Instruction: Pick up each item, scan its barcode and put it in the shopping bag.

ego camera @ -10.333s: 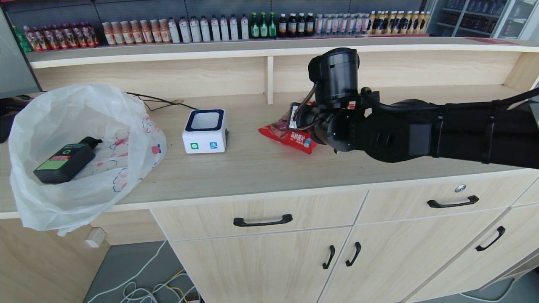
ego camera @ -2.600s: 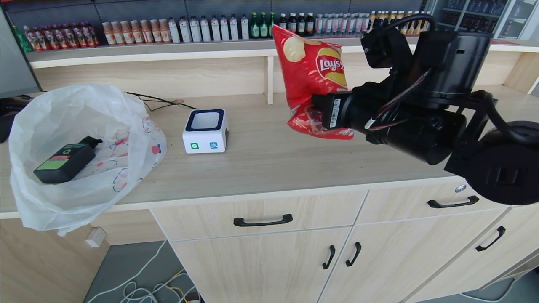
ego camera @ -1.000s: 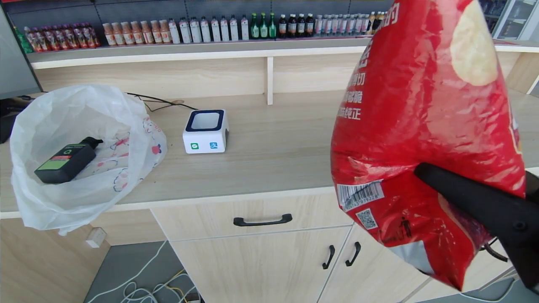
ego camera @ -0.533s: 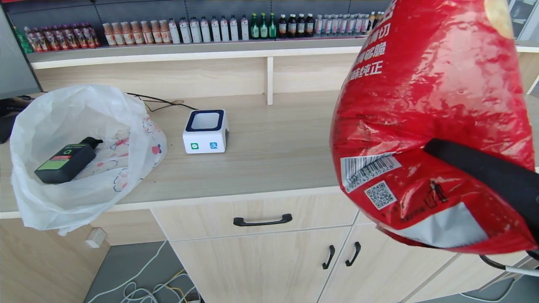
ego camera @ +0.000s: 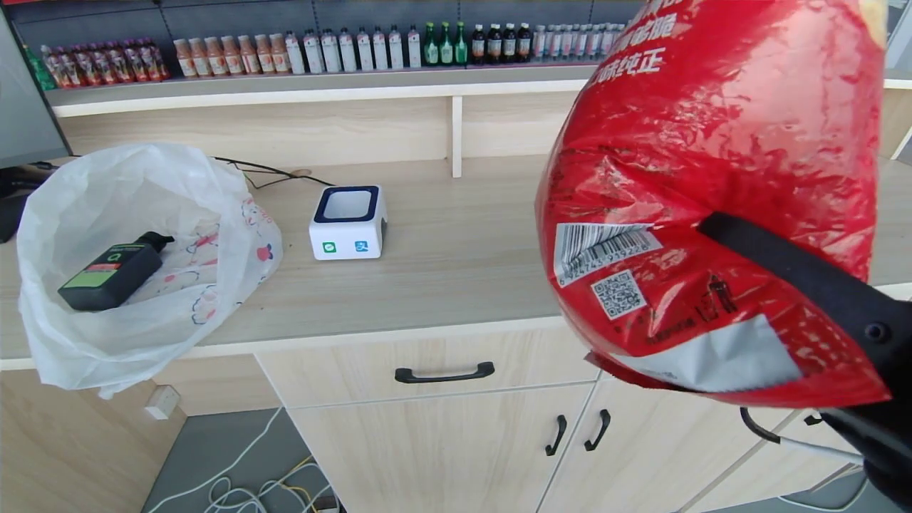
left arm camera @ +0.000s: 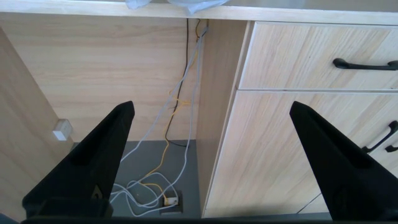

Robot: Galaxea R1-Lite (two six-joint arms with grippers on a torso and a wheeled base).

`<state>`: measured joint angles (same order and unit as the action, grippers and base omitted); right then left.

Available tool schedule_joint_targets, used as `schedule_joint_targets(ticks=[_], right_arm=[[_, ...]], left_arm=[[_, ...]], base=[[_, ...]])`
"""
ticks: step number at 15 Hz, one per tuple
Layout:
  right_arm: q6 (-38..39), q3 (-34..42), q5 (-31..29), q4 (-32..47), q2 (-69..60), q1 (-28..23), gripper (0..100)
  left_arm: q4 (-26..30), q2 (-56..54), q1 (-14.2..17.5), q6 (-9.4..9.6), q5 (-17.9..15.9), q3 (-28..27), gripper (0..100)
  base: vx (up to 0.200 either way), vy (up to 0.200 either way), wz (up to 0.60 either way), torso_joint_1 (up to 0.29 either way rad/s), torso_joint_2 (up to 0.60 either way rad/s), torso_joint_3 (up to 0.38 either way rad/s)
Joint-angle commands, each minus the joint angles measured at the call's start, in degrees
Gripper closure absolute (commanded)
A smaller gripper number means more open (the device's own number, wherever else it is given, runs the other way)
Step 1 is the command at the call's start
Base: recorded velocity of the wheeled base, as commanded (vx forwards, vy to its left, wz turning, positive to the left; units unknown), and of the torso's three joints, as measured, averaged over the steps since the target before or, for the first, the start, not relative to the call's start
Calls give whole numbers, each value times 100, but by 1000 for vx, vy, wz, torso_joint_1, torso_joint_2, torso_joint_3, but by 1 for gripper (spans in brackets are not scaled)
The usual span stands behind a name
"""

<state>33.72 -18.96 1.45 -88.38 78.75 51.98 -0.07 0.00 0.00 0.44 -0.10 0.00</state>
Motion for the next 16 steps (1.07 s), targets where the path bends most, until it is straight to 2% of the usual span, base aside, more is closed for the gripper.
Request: schedule_joint_targets(ticks=[1,8,16], right_arm=[[56,147,4,-162,633,111,100],[636,-179,-4,-162,633,348,100],[671,-29,-4,-162,325,348,100]], left_arm=[[-1,0,-9,0,1,0,0],[-1,0,0,0,1,0,0],[-1,0,0,0,1,0,0]], base=[[0,0,0,0,0,0],[0,0,0,0,0,0],[0,0,0,0,0,0]])
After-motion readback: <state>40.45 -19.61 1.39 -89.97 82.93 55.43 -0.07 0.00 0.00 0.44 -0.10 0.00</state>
